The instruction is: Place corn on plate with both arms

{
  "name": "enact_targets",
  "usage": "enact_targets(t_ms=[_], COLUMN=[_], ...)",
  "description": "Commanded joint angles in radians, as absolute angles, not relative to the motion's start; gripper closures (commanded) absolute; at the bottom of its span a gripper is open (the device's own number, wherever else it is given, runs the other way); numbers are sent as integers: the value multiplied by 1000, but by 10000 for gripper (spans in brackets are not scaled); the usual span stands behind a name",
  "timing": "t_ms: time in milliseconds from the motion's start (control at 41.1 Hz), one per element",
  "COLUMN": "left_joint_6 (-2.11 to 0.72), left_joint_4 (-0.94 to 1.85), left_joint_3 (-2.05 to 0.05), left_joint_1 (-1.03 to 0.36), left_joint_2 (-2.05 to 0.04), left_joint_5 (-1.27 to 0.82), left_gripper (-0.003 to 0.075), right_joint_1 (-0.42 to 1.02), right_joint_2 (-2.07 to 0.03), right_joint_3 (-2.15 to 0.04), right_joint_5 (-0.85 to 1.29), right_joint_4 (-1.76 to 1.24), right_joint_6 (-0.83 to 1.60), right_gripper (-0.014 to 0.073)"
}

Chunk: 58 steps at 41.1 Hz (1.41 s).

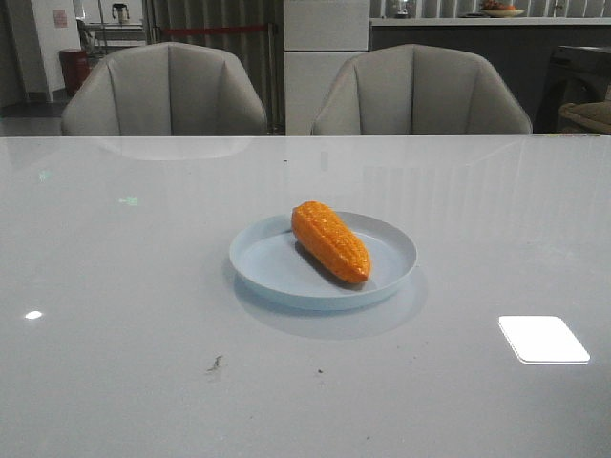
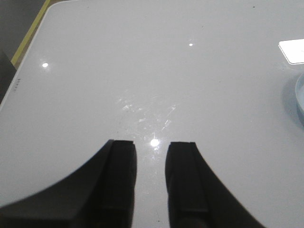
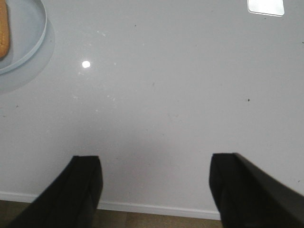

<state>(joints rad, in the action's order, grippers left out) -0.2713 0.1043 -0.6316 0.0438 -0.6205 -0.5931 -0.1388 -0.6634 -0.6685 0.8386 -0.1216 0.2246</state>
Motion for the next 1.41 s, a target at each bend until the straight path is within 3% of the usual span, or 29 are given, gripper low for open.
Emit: enact_targets(t_ms=[0, 341, 511, 925, 1387], left_joint_6=[-262, -262, -252, -126, -126], left_joint_4=[119, 90, 92, 33, 28], left_joint_3=[-660, -652, -597, -227, 25], left_joint_1=[45, 29, 8, -81, -72], left_joint_2=[-620, -579, -502, -178, 23], left_joint_5=[-526, -515, -411, 215, 276], left_gripper=[466, 470, 637, 629, 629], right_joint_1=[-140, -140, -140, -140, -140], right_joint_2=[-660, -660, -660, -660, -660], right_joint_3=[-694, -694, -694, -694, -694], right_joint_5=[772, 772, 772, 772, 775], right_joint_4=[-130, -130, -130, -130, -130], right_joint_6=[238, 238, 238, 238, 238], right_gripper=[23, 23, 23, 23, 23])
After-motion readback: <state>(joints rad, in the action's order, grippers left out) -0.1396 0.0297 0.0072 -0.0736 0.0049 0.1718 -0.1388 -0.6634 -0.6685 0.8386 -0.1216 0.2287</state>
